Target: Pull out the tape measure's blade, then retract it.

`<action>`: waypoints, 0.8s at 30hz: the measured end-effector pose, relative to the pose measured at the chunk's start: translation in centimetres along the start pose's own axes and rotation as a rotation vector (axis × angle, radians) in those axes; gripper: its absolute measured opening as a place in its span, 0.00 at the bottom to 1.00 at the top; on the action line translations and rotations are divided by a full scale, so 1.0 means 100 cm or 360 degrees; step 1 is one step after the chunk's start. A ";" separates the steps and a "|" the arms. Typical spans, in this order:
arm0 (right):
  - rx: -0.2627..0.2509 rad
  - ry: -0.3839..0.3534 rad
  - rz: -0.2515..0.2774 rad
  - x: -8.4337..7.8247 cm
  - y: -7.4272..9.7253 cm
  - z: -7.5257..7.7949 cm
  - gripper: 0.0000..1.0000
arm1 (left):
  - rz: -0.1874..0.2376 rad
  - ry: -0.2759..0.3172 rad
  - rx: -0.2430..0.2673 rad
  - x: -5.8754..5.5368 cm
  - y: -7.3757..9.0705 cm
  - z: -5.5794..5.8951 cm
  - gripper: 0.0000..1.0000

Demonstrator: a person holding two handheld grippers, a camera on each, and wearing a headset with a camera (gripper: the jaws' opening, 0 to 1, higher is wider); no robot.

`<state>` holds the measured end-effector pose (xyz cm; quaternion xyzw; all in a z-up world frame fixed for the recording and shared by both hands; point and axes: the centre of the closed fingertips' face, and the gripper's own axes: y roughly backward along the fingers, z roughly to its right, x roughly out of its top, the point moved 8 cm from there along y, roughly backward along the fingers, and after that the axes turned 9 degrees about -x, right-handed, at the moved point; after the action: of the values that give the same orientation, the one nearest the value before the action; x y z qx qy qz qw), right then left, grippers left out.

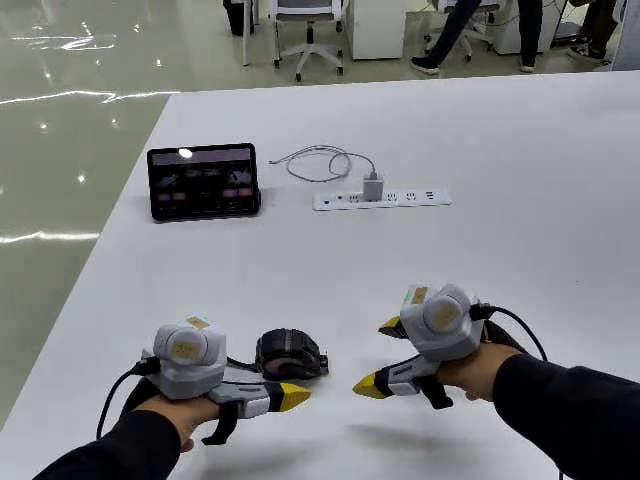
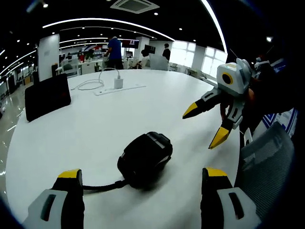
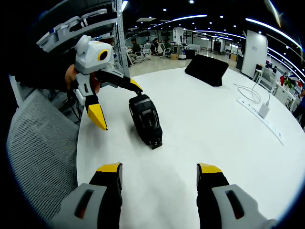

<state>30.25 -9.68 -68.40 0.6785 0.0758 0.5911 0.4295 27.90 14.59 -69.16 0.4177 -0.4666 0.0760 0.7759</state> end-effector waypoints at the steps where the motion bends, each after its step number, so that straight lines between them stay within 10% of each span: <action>1: -0.0008 -0.0004 0.0004 -0.002 0.003 0.000 0.60 | -0.0001 0.0010 -0.0005 -0.001 0.001 0.000 1.00; 24: -0.0220 -0.0226 0.0070 -0.063 0.071 0.014 0.74 | -0.0004 -0.0123 -0.0028 -0.025 0.045 -0.007 1.00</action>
<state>26.79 -18.63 -68.12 0.6889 -0.0106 0.5547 0.4665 24.69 18.64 -68.72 0.4140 -0.4964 0.0549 0.7610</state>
